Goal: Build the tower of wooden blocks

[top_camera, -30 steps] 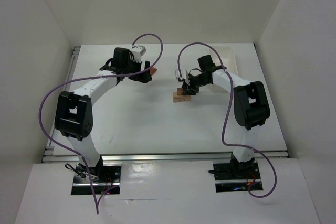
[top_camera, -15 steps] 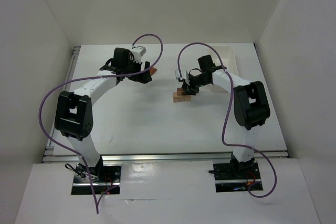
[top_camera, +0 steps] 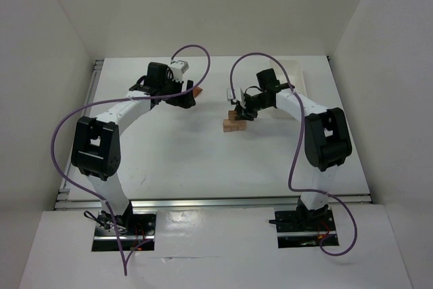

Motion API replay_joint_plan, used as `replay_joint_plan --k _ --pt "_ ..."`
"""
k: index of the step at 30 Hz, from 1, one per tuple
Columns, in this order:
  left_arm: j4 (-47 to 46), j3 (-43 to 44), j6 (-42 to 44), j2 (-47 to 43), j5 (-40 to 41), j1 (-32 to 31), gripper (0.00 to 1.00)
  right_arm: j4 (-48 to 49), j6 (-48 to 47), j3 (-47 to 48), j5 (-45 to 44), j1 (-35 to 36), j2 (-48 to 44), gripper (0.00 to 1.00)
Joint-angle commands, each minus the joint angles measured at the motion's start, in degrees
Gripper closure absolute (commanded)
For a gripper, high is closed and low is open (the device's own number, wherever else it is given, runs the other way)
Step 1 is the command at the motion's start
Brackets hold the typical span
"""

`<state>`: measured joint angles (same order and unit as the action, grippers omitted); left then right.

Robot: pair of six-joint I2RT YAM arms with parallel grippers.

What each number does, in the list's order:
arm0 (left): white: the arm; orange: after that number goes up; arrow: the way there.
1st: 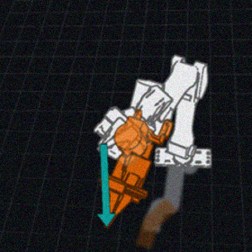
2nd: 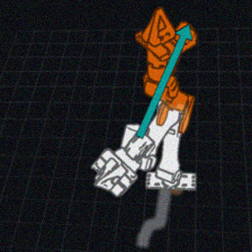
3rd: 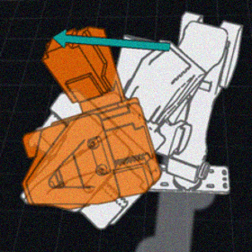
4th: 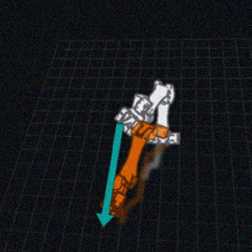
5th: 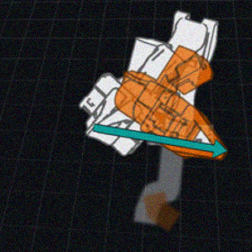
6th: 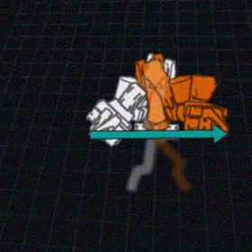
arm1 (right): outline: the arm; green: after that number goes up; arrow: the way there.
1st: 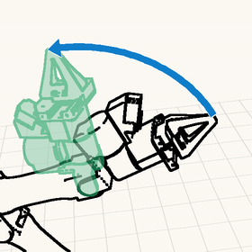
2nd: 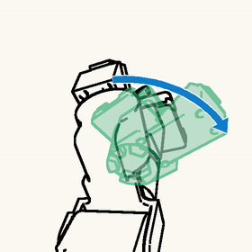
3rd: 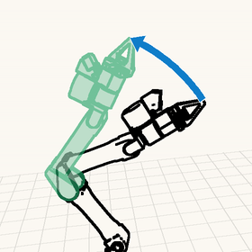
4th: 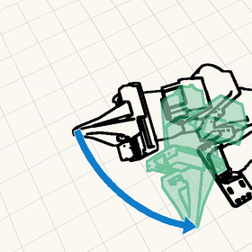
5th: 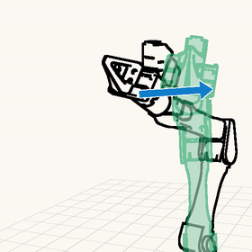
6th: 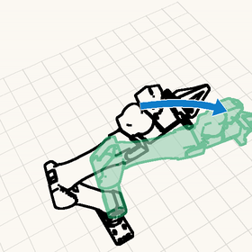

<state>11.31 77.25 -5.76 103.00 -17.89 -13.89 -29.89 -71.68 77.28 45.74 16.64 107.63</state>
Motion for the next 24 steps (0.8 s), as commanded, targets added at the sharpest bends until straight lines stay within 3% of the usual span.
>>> replay_joint_plan --k 1,24 --pt "-0.6 2.4 1.5 0.4 -1.3 0.3 0.1 -0.7 -0.9 -0.2 1.5 0.6 -3.5 0.76" --pt "-0.6 2.4 0.9 0.4 -0.7 0.3 0.1 -0.5 0.4 -0.8 2.1 0.6 -1.2 0.76"
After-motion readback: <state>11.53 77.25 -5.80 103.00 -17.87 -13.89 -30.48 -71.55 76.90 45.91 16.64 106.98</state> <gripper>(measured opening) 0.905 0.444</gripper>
